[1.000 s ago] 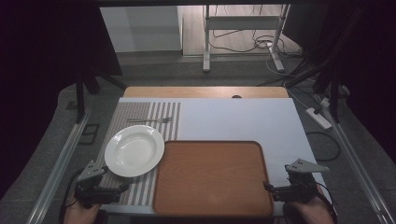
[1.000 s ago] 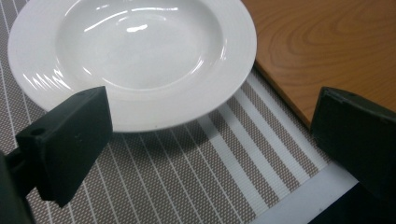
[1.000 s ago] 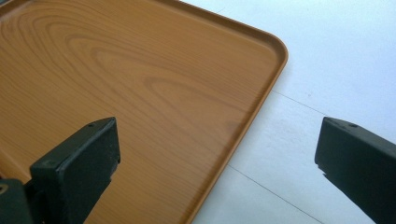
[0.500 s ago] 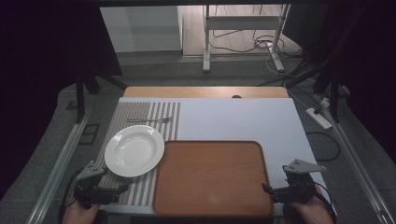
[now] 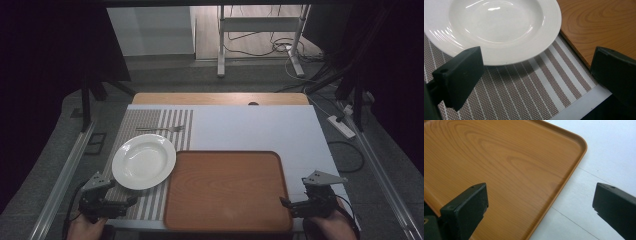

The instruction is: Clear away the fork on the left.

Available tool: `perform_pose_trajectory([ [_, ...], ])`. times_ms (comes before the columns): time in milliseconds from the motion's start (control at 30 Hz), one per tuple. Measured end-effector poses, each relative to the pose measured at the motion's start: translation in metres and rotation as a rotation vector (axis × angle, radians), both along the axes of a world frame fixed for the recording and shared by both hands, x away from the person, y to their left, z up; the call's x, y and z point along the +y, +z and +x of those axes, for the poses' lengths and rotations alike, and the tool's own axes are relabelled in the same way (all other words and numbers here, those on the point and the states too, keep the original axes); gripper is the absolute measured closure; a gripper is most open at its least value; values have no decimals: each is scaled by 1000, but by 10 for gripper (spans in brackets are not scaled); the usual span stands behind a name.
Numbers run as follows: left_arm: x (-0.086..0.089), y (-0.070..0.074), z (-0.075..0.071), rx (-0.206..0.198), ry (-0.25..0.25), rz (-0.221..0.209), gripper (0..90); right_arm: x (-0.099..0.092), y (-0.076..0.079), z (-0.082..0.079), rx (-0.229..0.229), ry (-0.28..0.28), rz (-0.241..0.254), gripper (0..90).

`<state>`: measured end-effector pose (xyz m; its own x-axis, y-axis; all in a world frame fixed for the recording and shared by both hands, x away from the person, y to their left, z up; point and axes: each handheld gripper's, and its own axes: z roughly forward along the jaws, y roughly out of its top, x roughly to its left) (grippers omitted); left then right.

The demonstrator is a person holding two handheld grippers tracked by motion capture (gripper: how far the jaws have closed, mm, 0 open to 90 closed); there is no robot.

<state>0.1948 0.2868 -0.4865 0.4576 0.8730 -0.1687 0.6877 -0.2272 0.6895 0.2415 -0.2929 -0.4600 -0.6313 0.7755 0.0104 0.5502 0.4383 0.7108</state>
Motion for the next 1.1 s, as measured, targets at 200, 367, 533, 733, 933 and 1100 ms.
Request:
perform_pose_trajectory([
  [200, 2, 0, 1, 10, -3, -24, 0, 0, 0, 0, 5, 2, -5, 8],
  [367, 3, 1, 2, 0, -9, -30, 0, 1, 0, 0, 6, 4, -9, 9],
  [533, 2, 0, 4, 9, -11, -22, 0, 1, 0, 0, 6, 6, -10, 9],
  [733, 1, 0, 7, 8, -39, -31, 0, 1, 0, 0, 7, 8, -9, 9],
  [933, 2, 0, 14, 24, -53, -22, 0, 2, -1, 0, 9, 16, -22, 9],
  [1100, 2, 1, 21, 12, -55, -4, 0, 2, -1, 1, 10, 17, -23, 9],
])
